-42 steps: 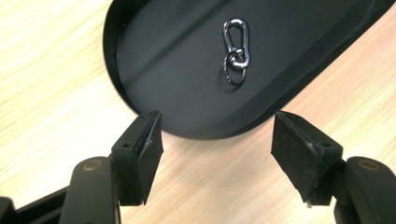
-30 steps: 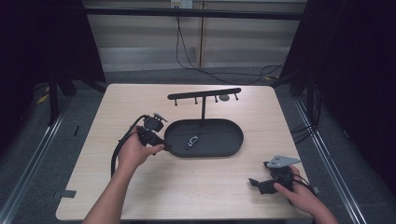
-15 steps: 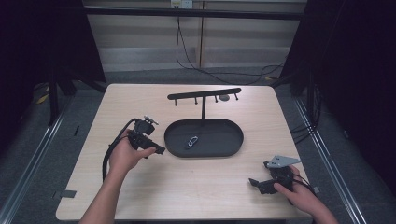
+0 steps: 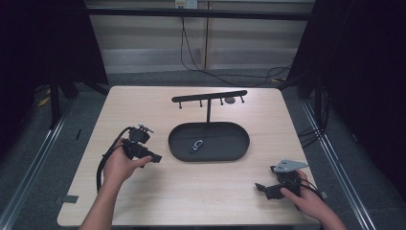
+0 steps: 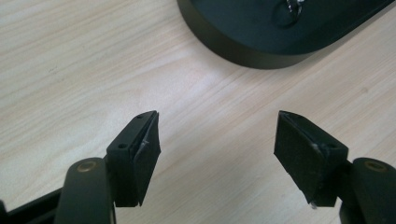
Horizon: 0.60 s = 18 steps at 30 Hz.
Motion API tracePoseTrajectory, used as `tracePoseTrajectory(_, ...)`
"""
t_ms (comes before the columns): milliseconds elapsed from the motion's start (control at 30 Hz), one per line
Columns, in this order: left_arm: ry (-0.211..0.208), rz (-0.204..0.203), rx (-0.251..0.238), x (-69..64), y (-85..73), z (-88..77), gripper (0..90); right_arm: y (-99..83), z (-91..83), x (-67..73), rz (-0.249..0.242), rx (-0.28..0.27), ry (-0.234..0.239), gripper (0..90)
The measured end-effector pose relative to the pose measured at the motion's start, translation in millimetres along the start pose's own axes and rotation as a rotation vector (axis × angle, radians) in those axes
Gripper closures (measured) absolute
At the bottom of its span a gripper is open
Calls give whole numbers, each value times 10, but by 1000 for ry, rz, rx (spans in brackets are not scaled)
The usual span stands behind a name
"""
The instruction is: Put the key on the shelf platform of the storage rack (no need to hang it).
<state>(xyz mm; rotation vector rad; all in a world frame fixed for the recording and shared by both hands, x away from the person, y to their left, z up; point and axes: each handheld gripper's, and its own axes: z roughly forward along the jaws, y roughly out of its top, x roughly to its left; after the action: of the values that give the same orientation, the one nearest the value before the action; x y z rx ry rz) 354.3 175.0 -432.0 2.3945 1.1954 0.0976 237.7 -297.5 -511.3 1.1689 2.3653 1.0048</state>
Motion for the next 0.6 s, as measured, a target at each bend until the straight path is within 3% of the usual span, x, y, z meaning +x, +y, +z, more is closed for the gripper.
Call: tracePoseTrajectory(600,9,-27,-9,186,-301,-50,302,0,0,0,0,0,0,73)
